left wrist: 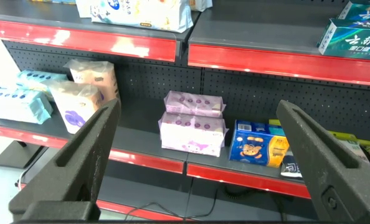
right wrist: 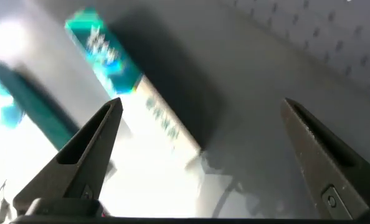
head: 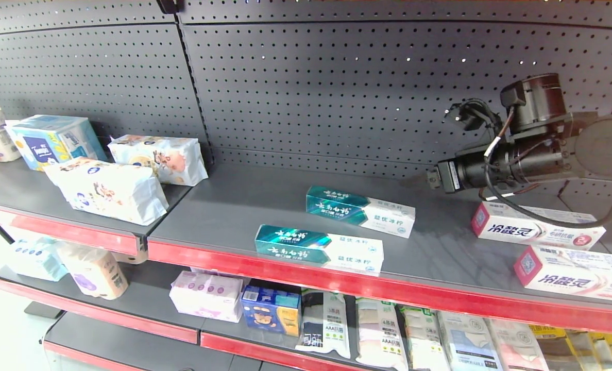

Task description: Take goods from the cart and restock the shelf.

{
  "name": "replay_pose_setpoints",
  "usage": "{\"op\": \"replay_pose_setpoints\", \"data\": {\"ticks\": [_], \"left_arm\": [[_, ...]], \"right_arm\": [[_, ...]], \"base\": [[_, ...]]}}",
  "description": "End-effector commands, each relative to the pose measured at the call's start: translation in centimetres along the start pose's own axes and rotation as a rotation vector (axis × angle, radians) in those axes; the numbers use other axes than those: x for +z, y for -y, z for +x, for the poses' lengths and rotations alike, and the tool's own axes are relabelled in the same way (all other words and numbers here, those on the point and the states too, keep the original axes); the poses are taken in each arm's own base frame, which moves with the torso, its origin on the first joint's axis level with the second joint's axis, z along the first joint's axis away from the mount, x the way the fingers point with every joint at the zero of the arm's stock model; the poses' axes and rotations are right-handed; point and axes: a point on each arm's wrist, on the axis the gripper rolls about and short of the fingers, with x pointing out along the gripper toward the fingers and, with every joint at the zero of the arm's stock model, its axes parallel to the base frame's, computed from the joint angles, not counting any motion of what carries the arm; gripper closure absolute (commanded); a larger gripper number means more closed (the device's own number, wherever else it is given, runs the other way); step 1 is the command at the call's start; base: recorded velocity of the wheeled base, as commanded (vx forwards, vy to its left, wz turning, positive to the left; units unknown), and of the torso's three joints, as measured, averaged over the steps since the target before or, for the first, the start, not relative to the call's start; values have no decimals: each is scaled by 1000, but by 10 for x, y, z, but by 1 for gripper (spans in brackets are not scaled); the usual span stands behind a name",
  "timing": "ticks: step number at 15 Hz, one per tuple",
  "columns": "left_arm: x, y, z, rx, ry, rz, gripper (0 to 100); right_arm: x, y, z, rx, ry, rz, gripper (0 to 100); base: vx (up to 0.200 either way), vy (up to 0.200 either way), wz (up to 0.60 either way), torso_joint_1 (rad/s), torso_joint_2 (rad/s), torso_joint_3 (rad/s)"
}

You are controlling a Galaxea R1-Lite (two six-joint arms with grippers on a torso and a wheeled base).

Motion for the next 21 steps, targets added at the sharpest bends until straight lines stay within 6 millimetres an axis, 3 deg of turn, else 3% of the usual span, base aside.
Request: {"op": "replay_pose_setpoints", "data": {"ticks": [1, 5, 11, 21], "left_arm": [[0, 0, 0, 1, 0, 0, 0], [0, 0, 0, 1, 0, 0, 0], [0, 0, 0, 1, 0, 0, 0], [0, 0, 0, 1, 0, 0, 0]], "right_arm": [[-9, -5, -13, -40, -13, -1, 0], [-16, -9, -19, -78, -30, -10, 0], [-38, -12, -3, -130, -133, -16, 0], [-42, -12, 14, -168, -144, -90, 0]], "base": [[0, 0, 0, 0, 0, 0], [0, 0, 0, 0, 0, 0], [0, 0, 0, 0, 0, 0], [0, 0, 0, 0, 0, 0]]}}
